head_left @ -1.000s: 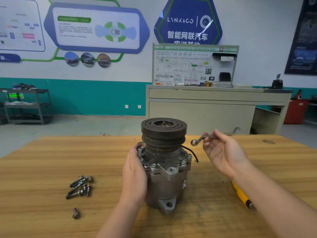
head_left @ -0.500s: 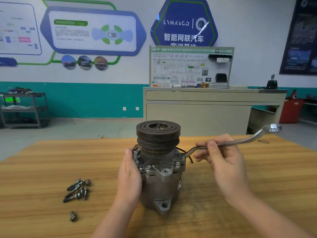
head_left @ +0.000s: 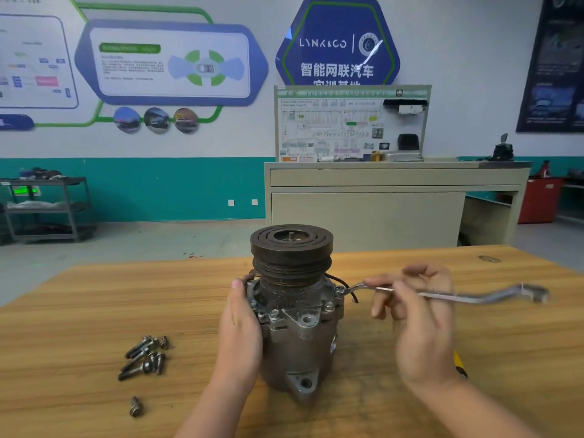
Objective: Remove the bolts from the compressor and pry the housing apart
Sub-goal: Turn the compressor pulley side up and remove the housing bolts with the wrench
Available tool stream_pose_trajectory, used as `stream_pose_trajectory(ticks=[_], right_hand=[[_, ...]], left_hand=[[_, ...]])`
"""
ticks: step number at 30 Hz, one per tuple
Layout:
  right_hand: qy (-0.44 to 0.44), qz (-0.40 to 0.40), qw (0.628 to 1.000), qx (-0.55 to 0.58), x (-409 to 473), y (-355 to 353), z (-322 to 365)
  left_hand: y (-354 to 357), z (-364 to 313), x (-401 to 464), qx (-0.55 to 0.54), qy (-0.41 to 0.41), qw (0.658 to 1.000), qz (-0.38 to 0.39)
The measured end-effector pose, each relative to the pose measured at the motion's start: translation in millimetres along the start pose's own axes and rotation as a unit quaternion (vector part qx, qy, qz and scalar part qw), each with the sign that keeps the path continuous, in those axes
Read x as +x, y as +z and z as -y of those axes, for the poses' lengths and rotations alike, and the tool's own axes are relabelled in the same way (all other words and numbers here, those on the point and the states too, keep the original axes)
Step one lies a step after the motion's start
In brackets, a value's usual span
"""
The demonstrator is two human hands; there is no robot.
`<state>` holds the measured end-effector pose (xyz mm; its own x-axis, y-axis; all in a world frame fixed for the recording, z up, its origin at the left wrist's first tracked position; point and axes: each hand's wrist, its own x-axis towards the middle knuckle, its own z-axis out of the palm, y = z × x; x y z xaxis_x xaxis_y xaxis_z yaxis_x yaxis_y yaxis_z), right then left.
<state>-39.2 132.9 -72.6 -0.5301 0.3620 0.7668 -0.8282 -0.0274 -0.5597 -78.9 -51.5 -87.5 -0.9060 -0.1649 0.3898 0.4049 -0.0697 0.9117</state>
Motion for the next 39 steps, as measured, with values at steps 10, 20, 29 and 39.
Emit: stream_pose_trajectory(ticks=[10,20,29,39], right_hand=[[0.454,0.013,0.876,0.163,83,26,-50],[0.373,-0.103,0.876,0.287,75,6,-20],[0.046,0.016,0.996,-0.072,23,2,17],[-0.144,0.091,0.966,-0.194,-17,14,5]], left_hand=[[5,5,2,-0.040,-0.028,0.998,-0.037],[2,8,3,-0.018,-0.029,0.999,-0.034],[3,5,4,-0.039,-0.049,0.997,-0.038],[3,5,7,-0.030,-0.049,0.997,-0.045]])
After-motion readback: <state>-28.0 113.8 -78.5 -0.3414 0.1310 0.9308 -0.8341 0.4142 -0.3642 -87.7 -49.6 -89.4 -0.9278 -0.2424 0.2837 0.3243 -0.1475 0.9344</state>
